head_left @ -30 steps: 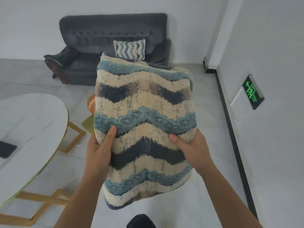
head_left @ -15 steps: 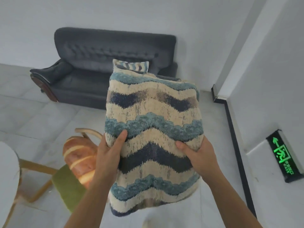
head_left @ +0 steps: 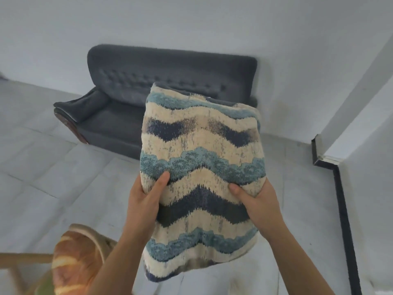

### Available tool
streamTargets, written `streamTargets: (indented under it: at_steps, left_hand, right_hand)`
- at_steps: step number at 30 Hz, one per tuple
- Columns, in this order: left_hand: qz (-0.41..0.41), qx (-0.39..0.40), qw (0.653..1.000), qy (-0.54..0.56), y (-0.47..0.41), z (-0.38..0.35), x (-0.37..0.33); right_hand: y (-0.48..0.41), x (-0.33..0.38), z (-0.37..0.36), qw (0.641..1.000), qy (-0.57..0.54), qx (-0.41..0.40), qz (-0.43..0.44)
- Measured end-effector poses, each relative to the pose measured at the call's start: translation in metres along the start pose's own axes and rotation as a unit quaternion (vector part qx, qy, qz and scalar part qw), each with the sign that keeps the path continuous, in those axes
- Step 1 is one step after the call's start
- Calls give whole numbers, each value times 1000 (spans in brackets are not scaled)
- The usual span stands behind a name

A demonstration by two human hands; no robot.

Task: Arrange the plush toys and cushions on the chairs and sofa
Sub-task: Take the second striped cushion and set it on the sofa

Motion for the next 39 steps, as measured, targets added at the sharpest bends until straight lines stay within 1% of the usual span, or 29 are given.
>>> streamTargets:
  at_steps: [4,9,14,19,22,24,30,33,36,39]
  left_hand:
    - [-14,-87,995,51,-59,15,-31]
    - [-15,-187,977,104,-147,59,-40]
    - [-7,-228,961,158,-263,116,-62]
    - [-29,-249,954,164,-371,181,-123]
    - [-42,-253,952,166,-429,212,-160]
    - [-36,-250,953,167,-469,228,-180]
    - [-19,-244,956,164,-612,263,-222]
    - [-4,-227,961,159,-694,279,-251]
    - [7,-211,969,124,-770,298,-284]
    - [9,-204,977,61,-842,328,-321]
  right_hand:
    - [-95,3,-54,996,0,88,16]
    - [-188,-13,-147,981,-22,190,17]
    - [-279,-36,-265,971,-23,236,24]
    - [-364,-33,-382,970,-40,241,-2]
    - [-409,-27,-438,970,-53,235,-16]
    - [-438,-30,-471,970,-64,231,-30]
    - [-541,-63,-572,973,-93,204,-60]
    - [-602,-85,-627,974,-109,180,-80]
    - [-666,-91,-678,976,-111,160,-98]
    - [-725,-83,-727,980,-103,144,-90]
Point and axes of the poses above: each hand's wrist, its own y-axis away from the middle knuckle, its own z-axis out of the back of the hand, x = y × z, the point moved 1 cm from there along -y, towards the middle knuckle, and after that the axes turned 12 degrees about z, right-handed, at the moved point
